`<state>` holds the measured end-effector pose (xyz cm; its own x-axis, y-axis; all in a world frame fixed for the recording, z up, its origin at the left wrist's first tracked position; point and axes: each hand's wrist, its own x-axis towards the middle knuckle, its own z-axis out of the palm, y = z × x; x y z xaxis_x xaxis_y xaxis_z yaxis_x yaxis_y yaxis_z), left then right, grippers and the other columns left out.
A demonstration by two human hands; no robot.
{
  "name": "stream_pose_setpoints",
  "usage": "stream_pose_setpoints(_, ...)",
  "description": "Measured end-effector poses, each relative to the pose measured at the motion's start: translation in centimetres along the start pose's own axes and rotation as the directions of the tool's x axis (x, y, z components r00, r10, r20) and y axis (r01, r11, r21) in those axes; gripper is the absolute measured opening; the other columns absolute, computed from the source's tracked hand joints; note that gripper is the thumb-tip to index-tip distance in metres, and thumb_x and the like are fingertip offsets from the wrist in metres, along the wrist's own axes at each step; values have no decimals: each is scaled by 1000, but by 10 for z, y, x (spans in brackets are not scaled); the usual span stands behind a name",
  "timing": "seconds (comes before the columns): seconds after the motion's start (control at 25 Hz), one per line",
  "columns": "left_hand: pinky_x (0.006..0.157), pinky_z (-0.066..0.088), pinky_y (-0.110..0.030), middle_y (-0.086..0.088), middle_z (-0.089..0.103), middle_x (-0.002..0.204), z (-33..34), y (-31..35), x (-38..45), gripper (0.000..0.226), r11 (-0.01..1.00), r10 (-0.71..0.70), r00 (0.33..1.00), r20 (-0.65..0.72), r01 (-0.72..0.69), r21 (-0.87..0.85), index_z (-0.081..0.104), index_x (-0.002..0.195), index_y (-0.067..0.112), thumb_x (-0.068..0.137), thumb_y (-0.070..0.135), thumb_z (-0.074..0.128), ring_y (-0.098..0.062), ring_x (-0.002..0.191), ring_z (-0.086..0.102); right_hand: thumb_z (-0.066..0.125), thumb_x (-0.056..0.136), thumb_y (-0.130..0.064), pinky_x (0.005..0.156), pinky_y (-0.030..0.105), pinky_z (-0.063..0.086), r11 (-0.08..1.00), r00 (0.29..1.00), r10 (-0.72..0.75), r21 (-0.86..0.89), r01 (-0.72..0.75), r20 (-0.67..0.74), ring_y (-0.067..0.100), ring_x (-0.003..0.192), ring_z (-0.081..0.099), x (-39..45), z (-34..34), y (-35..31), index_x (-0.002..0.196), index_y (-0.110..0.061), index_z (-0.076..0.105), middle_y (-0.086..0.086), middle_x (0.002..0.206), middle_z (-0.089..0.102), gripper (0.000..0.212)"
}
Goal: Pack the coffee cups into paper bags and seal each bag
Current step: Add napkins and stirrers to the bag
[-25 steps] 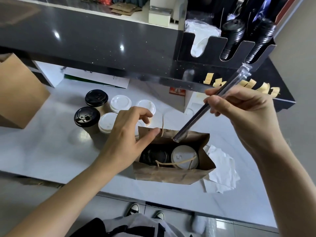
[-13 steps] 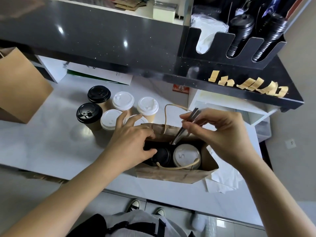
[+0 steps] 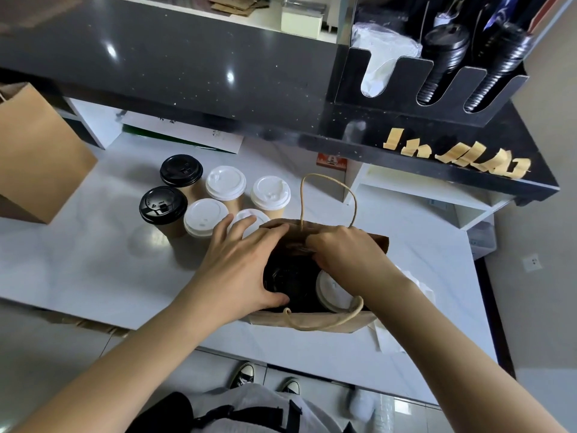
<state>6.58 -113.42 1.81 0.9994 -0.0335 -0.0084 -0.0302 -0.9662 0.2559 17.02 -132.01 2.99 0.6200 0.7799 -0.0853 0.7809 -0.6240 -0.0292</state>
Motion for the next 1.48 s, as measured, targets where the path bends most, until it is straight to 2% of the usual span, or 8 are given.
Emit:
stream_pose_setpoints(0.16, 124, 6, -45, 17, 41, 156, -1, -1, -3, 112, 1000, 0, 1000, -1, 0, -29, 27, 155, 36, 58, 70, 73, -22, 151, 20, 58, 95, -12, 84, 41, 55, 994, 998, 51, 96, -53, 26, 27, 104, 65, 5, 7, 0, 121, -20, 58, 2, 114, 68, 27)
stream_pose_setpoints(0.4, 124, 7, -42, 15, 39, 158, 0, -3, -2, 114, 999, 18, 1000, 7, -17, -47, 25, 156, 36, 58, 73, 70, -22, 151, 20, 58, 98, -18, 84, 41, 56, 987, 997, 76, 136, -80, 33, 26, 104, 67, -6, 7, 3, 127, -23, 60, -1, 120, 69, 29)
stream_pose_setpoints(0.64, 120, 18, -38, 16, 42, 154, 2, -3, 2, 113, 996, 52, 999, 4, -51, -76, 29, 155, 37, 56, 75, 68, -17, 148, 24, 57, 98, -24, 78, 38, 54, 962, 992, 122, 249, -114, -18, 21, 97, 67, -20, 2, 6, 118, -26, 68, -5, 107, 72, 23)
stream_pose_setpoints(0.92, 115, 16, -25, 19, 45, 148, 2, -6, 12, 107, 984, 100, 995, -20, -102, -148, 30, 155, 40, 61, 73, 70, -6, 145, 21, 66, 96, -25, 79, 31, 55, 894, 960, 226, 426, -138, -164, 7, 80, 68, -39, -19, 24, 108, -29, 75, -12, 90, 76, 15)
stream_pose_setpoints(1.08, 116, 19, -25, 25, 42, 148, 3, -9, 15, 102, 972, 130, 991, -5, -129, -195, 32, 153, 44, 62, 72, 70, -2, 145, 19, 71, 93, -19, 74, 17, 53, 815, 905, 335, 563, -138, -263, 4, 79, 68, -55, -33, 44, 97, -28, 77, -16, 80, 73, 12)
stream_pose_setpoints(1.28, 113, 15, -14, 34, 36, 145, 5, -14, 17, 98, 955, 180, 984, -7, -176, -240, 36, 149, 48, 62, 68, 76, 6, 141, 20, 71, 94, -18, 75, 20, 58, 745, 788, 510, 635, -203, -346, 4, 79, 72, -76, -26, 90, 99, -22, 77, -19, 84, 74, 10)
stream_pose_setpoints(1.4, 111, 12, -6, 40, 34, 141, 6, -15, 17, 98, 942, 200, 980, -20, -198, -272, 39, 148, 48, 61, 63, 82, 9, 140, 20, 72, 92, -16, 76, 30, 61, 666, 689, 666, 644, -377, -286, 2, 77, 71, -94, 19, 105, 92, -22, 77, -20, 81, 72, 7)
stream_pose_setpoints(1.48, 111, 14, -5, 40, 35, 141, 5, -16, 17, 98, 937, 203, 979, -20, -200, -286, 41, 146, 49, 61, 58, 87, 10, 140, 21, 75, 89, -18, 77, 37, 59, 564, 636, 757, 639, -523, -148, 6, 78, 70, -106, 61, 105, 90, -23, 74, -15, 81, 73, 4)
